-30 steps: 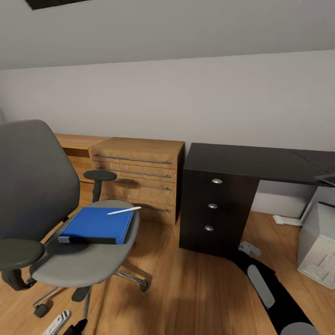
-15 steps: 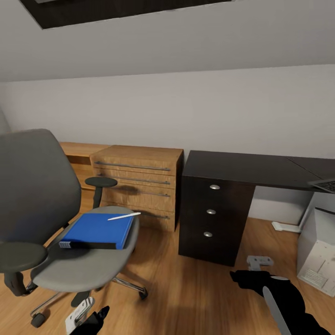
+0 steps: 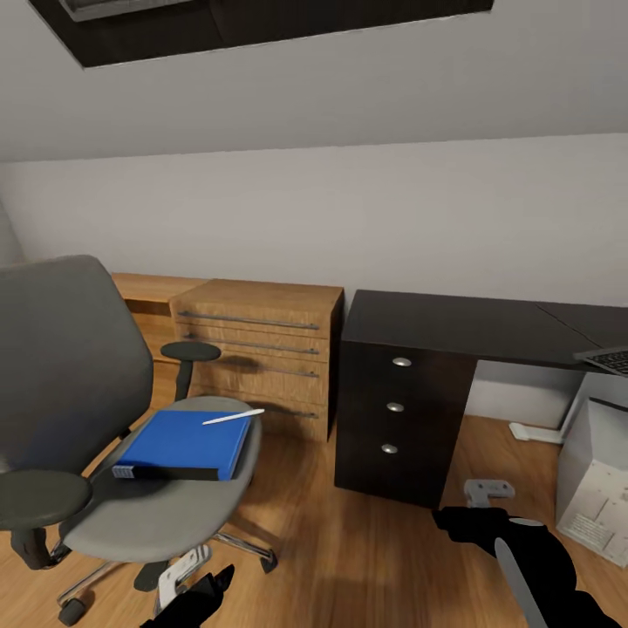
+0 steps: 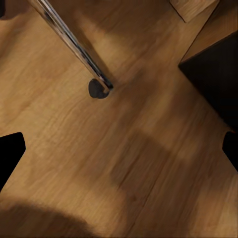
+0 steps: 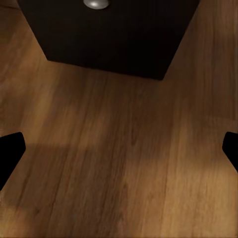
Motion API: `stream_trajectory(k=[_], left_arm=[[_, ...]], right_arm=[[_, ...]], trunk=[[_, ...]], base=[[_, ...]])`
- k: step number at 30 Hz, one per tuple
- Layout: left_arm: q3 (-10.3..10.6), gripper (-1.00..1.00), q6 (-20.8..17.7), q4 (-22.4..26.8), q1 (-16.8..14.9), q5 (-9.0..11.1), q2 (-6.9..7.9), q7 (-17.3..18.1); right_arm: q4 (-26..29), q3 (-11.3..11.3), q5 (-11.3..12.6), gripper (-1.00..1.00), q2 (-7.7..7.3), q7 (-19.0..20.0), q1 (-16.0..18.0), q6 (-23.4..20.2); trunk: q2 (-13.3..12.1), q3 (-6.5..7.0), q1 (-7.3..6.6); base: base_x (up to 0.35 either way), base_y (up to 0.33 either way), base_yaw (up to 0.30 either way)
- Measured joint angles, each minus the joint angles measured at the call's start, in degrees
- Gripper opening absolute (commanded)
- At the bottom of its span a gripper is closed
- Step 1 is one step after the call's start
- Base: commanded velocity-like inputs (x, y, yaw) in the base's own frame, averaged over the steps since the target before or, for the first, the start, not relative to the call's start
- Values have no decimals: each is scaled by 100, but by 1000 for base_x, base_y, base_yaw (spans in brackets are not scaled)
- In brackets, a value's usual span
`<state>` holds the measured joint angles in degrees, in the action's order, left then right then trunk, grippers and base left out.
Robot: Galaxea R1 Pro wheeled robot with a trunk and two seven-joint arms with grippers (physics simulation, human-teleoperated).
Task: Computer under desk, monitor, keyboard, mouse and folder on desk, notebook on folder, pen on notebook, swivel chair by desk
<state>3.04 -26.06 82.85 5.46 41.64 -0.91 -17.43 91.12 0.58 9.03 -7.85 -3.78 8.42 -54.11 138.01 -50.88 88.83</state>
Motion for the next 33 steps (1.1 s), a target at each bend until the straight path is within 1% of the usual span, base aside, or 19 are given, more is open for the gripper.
stream_trajectory(k=[3, 6, 8, 9, 10, 11, 12, 13, 16, 17, 20, 23, 25, 26, 28, 29, 30, 33], left_arm=[[23, 100, -37, -13, -98, -28, -10, 13], [88, 100, -109, -93, -329, -42, -58, 23], [220, 100, -197, -211, -528, -50, -117, 10], [375, 100, -283, -382, -748, -52, -173, -40], [455, 100, -321, -490, -884, -59, -198, -76], [458, 100, -323, -494, -890, -63, -199, -78], [524, 100, -349, -605, -1015, -61, -220, -112], [771, 100, -410, -1083, -1461, -41, -300, -202], [927, 100, -428, -1360, -1798, -48, -390, -235], [928, 100, -429, -1363, -1801, -50, -391, -236], [1005, 100, -389, -1632, -1986, -53, -466, -246], [1020, 100, -374, -1738, -2028, -55, -485, -249], [1041, 100, -330, -1942, -2084, -36, -503, -248], [1041, 100, -328, -1945, -2085, -36, -503, -248], [1049, 100, -266, -2118, -2121, -22, -511, -247], [1051, 100, -235, -2190, -2133, -19, -516, -245], [1073, 100, -116, -2476, -2175, -14, -555, -236], [1079, 100, -98, -2519, -2180, -14, -563, -234]], right_arm=[[23, -2, 0, 100, 2, -2, -1, -18], [38, -4, -1, 100, 3, -1, -1, -33], [46, -4, -1, 100, 4, 1, -1, -40], [55, -4, 0, 100, 4, 2, -2, -47], [63, -4, 1, 100, 4, 3, -3, -49], [64, -4, 1, 100, 4, 3, -3, -49], [73, -4, 1, 100, 4, 3, -3, -52], [96, 1, 1, 100, 0, 4, -1, -52], [104, -1, 6, 100, 1, 4, -2, -52], [104, -1, 6, 100, 1, 4, -2, -52], [108, -4, 8, 100, 3, 4, -3, -56], [109, -4, 9, 100, 3, 4, -3, -57], [110, -4, 9, 100, 3, 4, -1, -58], [110, -4, 9, 100, 3, 4, -1, -58], [111, -4, 9, 100, 4, 4, 0, -59], [111, -4, 10, 100, 4, 4, 1, -57], [111, -18, 10, 100, 5, 5, 1, -29], [111, -25, 9, 100, 9, 4, 2, -36]], trunk=[[-120, 54, -66], [-241, 108, -132], [-321, 144, -176], [-362, 163, -197], [-402, 181, -219], [-442, 199, -241], [-482, 217, -263], [-523, 235, -285], [-642, 289, -351], [-682, 306, -373], [-803, 360, -439], [-923, 414, -505], [-1003, 450, -549], [-1043, 468, -571], [-1124, 502, -615], [-1164, 518, -637], [-1204, 535, -658], [-1324, 588, -725]], base=[[0, 0, 0], [0, 0, 0], [0, 0, -22], [0, 0, -88], [0, 0, -88], [0, 0, -129], [0, 0, -227], [0, 0, -241], [0, 0, -257], [0, 0, -267], [0, 0, -276], [0, 0, -282], [0, 0, -285], [0, 0, -276], [0, 0, -244], [0, 0, -48], [0, 0, -39], [0, 0, -24]])
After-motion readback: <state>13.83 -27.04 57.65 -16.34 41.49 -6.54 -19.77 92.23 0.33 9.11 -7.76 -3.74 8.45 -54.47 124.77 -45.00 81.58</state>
